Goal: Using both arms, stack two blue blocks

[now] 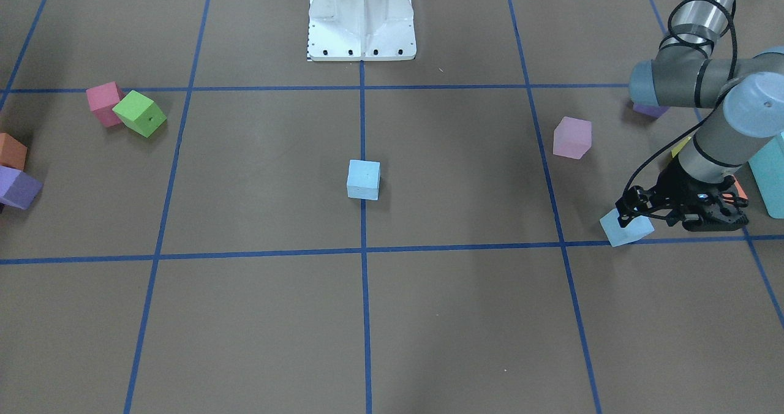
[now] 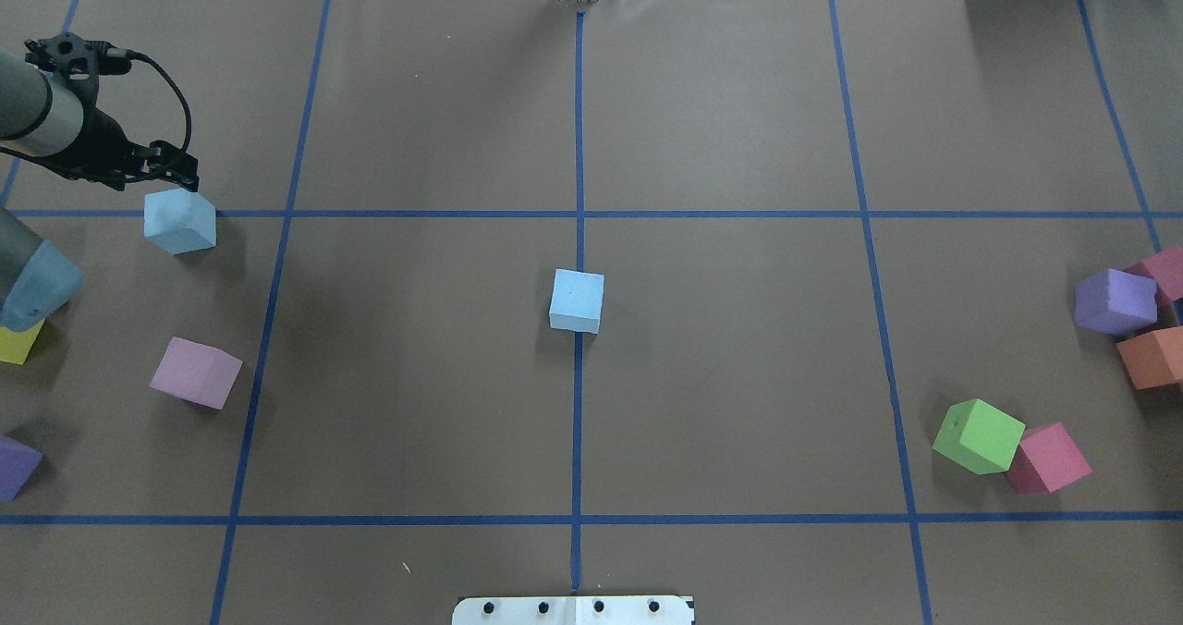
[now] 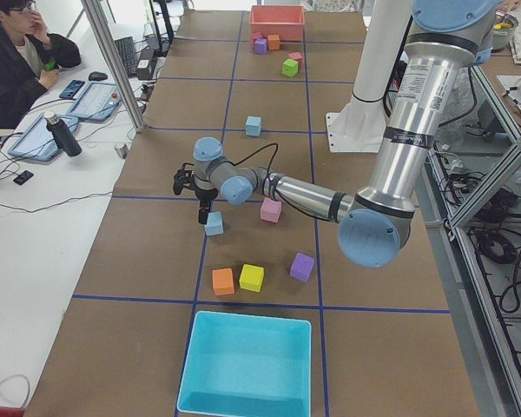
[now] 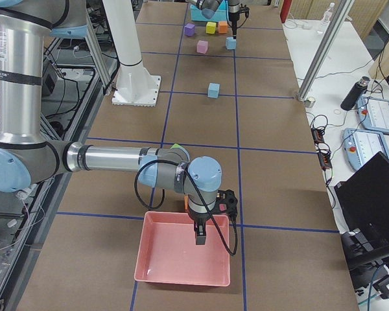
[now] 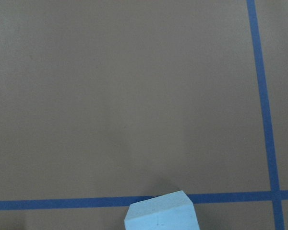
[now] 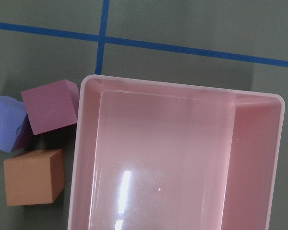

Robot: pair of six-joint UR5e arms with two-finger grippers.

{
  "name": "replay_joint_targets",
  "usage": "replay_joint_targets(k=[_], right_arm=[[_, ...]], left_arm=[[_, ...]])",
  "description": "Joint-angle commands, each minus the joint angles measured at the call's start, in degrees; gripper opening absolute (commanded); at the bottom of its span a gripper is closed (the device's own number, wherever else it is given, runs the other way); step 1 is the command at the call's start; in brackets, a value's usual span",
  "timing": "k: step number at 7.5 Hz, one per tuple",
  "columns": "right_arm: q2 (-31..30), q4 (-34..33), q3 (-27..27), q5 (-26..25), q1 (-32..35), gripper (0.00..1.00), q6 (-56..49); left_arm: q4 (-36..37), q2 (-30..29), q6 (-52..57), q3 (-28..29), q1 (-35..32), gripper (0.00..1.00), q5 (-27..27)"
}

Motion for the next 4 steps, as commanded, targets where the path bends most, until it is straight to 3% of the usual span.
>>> replay_joint_targets(k=[1,4], right_arm=[[0.11,-0.05,-0.04,-1.85,0.0,1.0,0.13],[0.11,-0.05,-0.39,-1.77,0.0,1.0,0.31]], left_arm=[[0.11,-0.37,-1.1,1.43,0.96,0.97,0.15],[-0.06,-0.02,-1.01,2.66,1.49,0.97,0.15]])
